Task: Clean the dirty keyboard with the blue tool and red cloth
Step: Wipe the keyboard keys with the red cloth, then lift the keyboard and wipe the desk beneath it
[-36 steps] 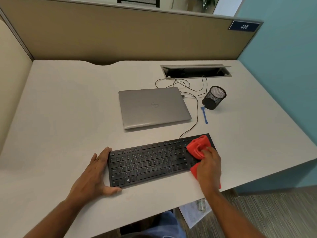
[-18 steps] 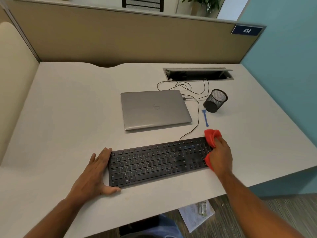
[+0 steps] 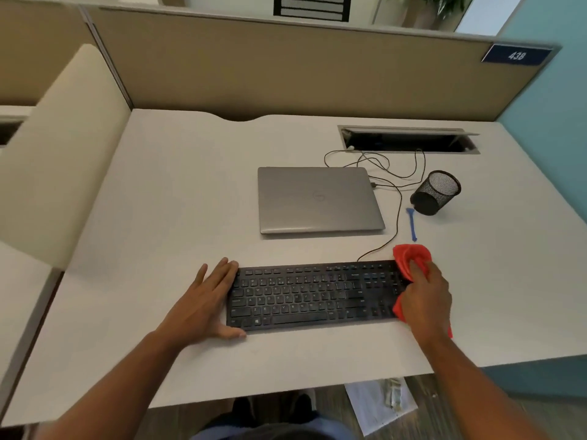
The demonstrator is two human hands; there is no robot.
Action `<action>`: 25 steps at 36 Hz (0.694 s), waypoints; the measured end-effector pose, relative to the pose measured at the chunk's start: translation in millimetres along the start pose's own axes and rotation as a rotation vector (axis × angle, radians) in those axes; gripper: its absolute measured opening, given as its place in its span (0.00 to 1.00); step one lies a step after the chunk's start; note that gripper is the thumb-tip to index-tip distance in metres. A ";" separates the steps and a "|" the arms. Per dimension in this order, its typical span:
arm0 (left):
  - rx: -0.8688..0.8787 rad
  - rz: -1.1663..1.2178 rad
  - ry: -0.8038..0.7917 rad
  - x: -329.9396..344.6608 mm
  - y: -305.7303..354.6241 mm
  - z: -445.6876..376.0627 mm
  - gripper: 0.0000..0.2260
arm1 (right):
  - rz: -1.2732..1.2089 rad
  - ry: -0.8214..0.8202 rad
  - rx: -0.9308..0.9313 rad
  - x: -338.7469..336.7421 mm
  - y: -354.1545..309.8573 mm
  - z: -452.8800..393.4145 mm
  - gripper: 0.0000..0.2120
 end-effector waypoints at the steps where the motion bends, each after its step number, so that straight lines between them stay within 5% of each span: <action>1: 0.006 -0.015 -0.006 -0.3 0.5 -1.2 0.63 | 0.047 0.000 0.007 0.8 -0.6 4.2 0.25; 6: 0.066 -0.103 -0.082 -1.0 11.0 -14.9 0.66 | 0.068 0.068 -0.072 -1.5 -47.7 41.9 0.25; 10: 0.147 -0.135 -0.149 -0.9 26.1 -31.9 0.65 | -0.196 0.051 -0.230 -7.2 -99.8 70.8 0.23; 13: 0.207 -0.112 -0.133 -5.1 30.1 -40.8 0.62 | -0.324 0.215 -0.299 -30.9 -120.0 101.2 0.22; 17: 0.208 -0.026 -0.172 -18.4 27.6 -55.3 0.61 | -0.352 0.352 -0.701 -45.5 -151.9 176.3 0.18; 21: 0.110 0.141 -0.286 -34.9 27.8 -74.3 0.60 | -0.272 0.245 -1.081 -16.5 -196.6 238.1 0.16; 25: 0.019 0.343 -0.314 -50.3 37.4 -90.9 0.59 | 0.014 0.041 -1.307 13.1 -246.4 258.3 0.31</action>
Point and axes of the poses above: each hand's wrist, its own z-axis away from the middle knuckle, its own x-axis out of the palm, y = z × x, the point moved 6 cm from there along -z, towards the middle knuckle, and after that the axes turned 14 degrees about z, right-handed, at the moved point
